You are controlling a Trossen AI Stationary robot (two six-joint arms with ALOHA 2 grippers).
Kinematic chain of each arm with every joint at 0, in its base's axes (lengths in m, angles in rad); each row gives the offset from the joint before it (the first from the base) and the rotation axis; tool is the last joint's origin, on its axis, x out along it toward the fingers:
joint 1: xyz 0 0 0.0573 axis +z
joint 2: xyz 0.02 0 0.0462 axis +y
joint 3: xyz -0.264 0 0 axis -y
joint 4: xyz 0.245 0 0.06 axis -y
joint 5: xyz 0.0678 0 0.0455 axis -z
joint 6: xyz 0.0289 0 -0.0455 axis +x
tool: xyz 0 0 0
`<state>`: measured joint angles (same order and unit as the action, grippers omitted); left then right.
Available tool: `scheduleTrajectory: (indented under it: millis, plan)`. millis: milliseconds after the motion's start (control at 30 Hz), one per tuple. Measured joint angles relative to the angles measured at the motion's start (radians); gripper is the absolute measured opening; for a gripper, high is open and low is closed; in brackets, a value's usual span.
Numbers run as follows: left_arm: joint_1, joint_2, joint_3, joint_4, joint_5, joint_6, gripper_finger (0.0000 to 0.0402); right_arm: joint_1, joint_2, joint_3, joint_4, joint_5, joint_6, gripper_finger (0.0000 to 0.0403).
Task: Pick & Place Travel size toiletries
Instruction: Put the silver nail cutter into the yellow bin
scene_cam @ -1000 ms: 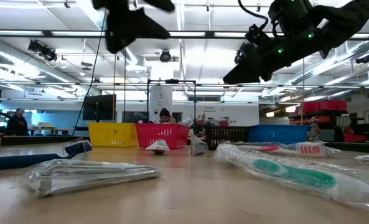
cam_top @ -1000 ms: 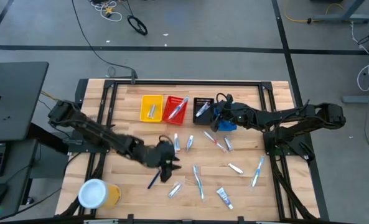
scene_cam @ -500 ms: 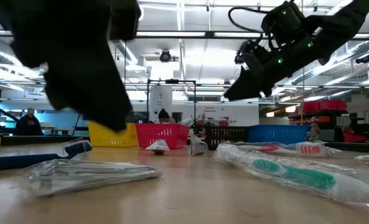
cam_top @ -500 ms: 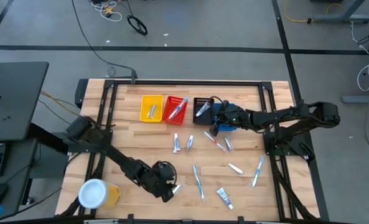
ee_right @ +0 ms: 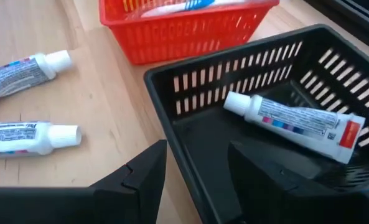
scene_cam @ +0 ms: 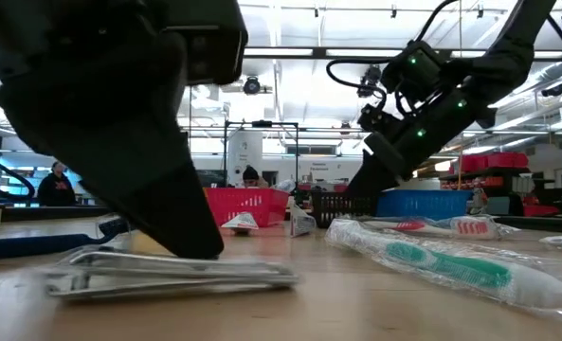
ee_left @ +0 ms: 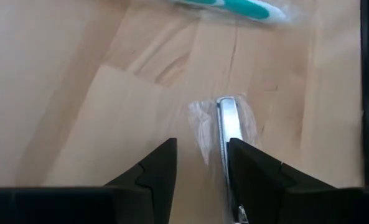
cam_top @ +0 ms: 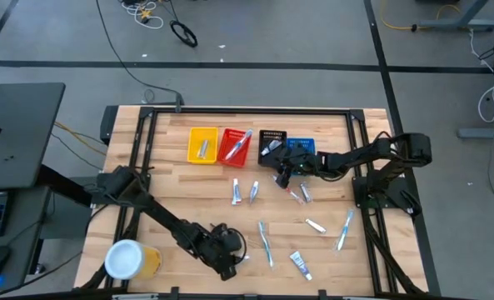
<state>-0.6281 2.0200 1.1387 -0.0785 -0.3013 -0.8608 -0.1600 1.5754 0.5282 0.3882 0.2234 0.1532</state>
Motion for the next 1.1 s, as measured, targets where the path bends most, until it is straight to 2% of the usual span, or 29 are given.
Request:
scheduleTrajectory:
  millis: [133, 200, 400, 500, 600, 700, 800, 1033, 1100]
  plan:
    - [0.015, 0.0, -0.001, -0.051, -0.005, 0.215, 0.0153, 0.0, -0.001, 0.0, 0.018, 0.001, -0.008, 0.0181]
    - [0.029, -0.005, -0.002, -0.061, -0.047, 0.275, 0.0153, 0.0, -0.005, 0.0, 0.035, 0.001, -0.018, 0.0181]
    - [0.116, -0.067, -0.013, -0.108, -0.069, 0.301, 0.0153, 0.01, -0.006, 0.0, 0.09, 0.0, -0.049, 0.0181]
    - [0.159, -0.139, -0.01, -0.134, -0.037, 0.272, 0.0153, 0.017, -0.006, 0.0, 0.099, 0.001, -0.065, 0.0181]
    - [0.163, -0.185, -0.009, -0.124, 0.04, 0.291, 0.0153, 0.018, -0.006, 0.0, 0.1, 0.001, -0.067, 0.0181]
    - [0.139, -0.19, -0.009, -0.011, 0.107, 0.301, 0.0157, 0.018, -0.006, 0.0, 0.094, 0.001, -0.069, 0.0181]
    - [0.094, -0.17, -0.005, 0.078, 0.122, 0.274, 0.0166, 0.018, -0.006, 0.0, 0.095, 0.002, -0.084, 0.0181]
    - [-0.037, -0.102, 0.002, 0.08, 0.003, 0.174, 0.0187, 0.018, -0.006, 0.0, 0.109, 0.002, -0.09, 0.0181]
    - [-0.065, -0.096, -0.003, 0.019, -0.05, 0.158, 0.0188, 0.018, -0.006, 0.0, 0.11, 0.002, -0.09, 0.0181]
